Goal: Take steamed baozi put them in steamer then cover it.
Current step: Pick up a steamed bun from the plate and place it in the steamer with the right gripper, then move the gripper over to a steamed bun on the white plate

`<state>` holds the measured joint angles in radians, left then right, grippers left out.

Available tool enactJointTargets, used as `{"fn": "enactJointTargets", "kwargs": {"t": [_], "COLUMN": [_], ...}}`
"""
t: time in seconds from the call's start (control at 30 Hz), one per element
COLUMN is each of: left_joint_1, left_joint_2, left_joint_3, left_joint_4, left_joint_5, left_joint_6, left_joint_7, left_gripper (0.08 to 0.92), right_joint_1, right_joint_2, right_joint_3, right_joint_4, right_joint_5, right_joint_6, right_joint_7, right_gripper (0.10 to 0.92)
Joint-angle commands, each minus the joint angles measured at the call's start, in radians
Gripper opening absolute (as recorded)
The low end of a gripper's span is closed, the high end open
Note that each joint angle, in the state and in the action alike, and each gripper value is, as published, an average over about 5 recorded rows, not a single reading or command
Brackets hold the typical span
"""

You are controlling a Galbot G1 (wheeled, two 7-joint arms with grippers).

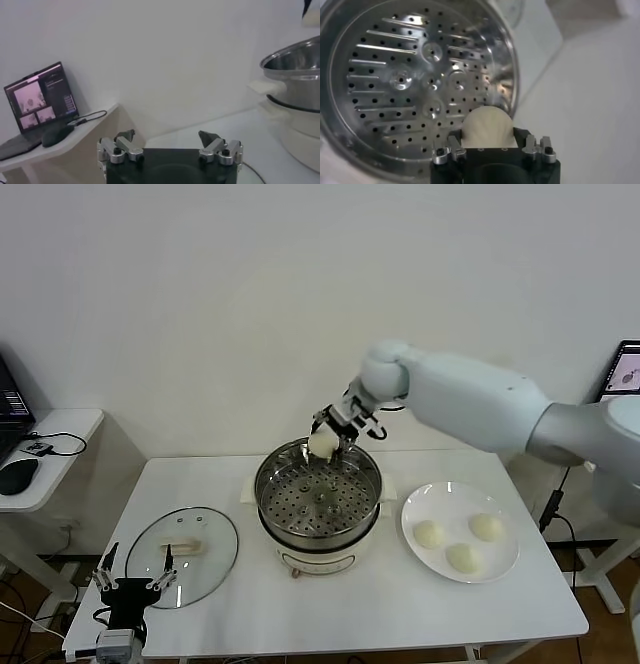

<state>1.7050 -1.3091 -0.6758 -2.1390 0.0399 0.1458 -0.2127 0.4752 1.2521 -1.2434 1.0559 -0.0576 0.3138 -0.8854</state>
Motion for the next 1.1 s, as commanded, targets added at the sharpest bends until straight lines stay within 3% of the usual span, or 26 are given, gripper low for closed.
{"fn": "enactJointTargets", "kwargs": {"t": [0.03,0.5,0.7,0.9,1.1], "left_joint_1": [-0.005,-0.017,-0.017,-0.017,-0.018], "left_joint_2": [-0.001,-0.002,-0.003,-0.002,0.004], "left_joint_3": [-0.001,-0.002,-0.001,-0.001,-0.002], "left_joint_4": [0.003,0.014,0.015,0.009,-0.009], "left_joint_5": [-0.002,-0.005,-0.003,-0.003,-0.004], "left_joint_6": [0.001,0.001,0.001,0.003,0.006], "left_joint_7": [-0.002,-0.005,-0.005,-0.003,0.003], "left_gripper": [0.823,0.823,0.823,0.823,0.823], "right_joint_1": [-0.045,-0.105,-0.096,-0.028,0.112], "right_joint_2": [0.047,0.106,0.117,0.079,-0.074], "right_joint_3": [-0.031,0.029,0.042,0.023,-0.015], "right_joint_4": [-0.049,-0.197,-0.209,-0.126,0.138], "right_joint_5": [-0.155,-0.324,-0.307,-0.1,0.214], "right_joint_6": [0.142,0.274,0.286,0.207,-0.174], "right_joint_7": [0.024,0.104,0.12,0.073,-0.059], "right_gripper": [0.655,0.665,0.776,0.821,0.823]}}
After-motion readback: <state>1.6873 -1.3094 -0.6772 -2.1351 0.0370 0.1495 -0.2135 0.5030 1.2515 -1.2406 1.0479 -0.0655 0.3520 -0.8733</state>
